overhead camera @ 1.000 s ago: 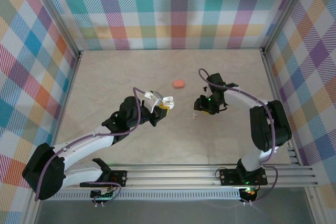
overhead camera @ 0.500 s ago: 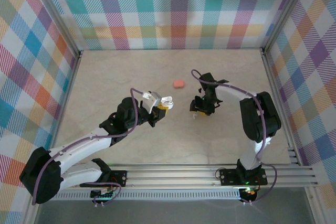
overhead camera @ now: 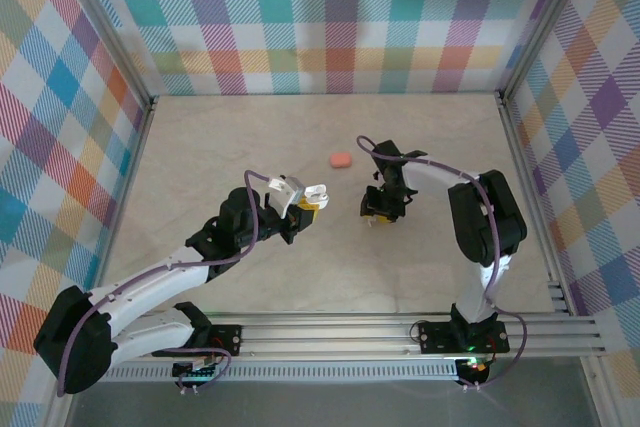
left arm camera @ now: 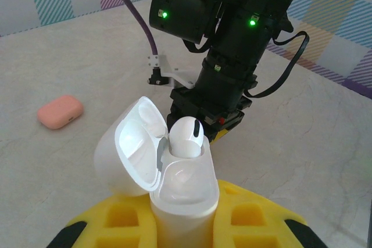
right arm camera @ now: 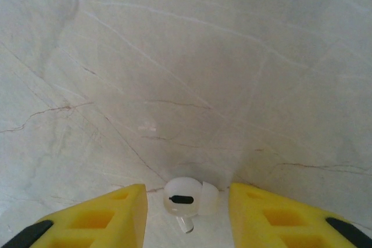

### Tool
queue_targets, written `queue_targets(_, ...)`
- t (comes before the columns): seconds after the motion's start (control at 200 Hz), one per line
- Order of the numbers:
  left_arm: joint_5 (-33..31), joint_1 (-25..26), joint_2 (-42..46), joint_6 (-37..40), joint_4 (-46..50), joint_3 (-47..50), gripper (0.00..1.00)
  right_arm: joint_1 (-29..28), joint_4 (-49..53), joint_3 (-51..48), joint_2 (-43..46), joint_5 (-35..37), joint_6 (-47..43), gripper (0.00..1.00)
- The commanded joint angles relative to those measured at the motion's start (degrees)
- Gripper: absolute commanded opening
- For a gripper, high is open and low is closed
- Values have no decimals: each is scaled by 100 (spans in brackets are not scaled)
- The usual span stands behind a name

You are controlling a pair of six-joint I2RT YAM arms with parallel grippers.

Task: Insert wireless bluetooth earbuds into charging case

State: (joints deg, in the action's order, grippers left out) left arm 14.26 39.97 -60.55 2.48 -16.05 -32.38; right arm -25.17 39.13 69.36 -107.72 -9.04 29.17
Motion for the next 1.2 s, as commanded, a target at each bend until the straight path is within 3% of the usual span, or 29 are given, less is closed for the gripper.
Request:
queue_targets(0.0,7,-50,145,69,15,98,0,-32,167,148,-124,91,-25,41)
queue_targets(0.37,2,-50,239,43,10,186,0,-41,241,324,-311,170,-87,34)
queue_targets(0.775,184,-50,238,75,-375,334,0,-67,193,192,109,209,-130,23)
queue_targets(0.9,250,-50,179,126,-520,349,0,-67,58,166,363,216,-122,22)
queue_targets(1.005,806,-50,23,487,-461,258,0,-67,-129,84,717,234,-122,20)
queue_targets(1.195,737,-50,-233,481,-594,159,0,-67,-403,-118,1525,356,-149,20)
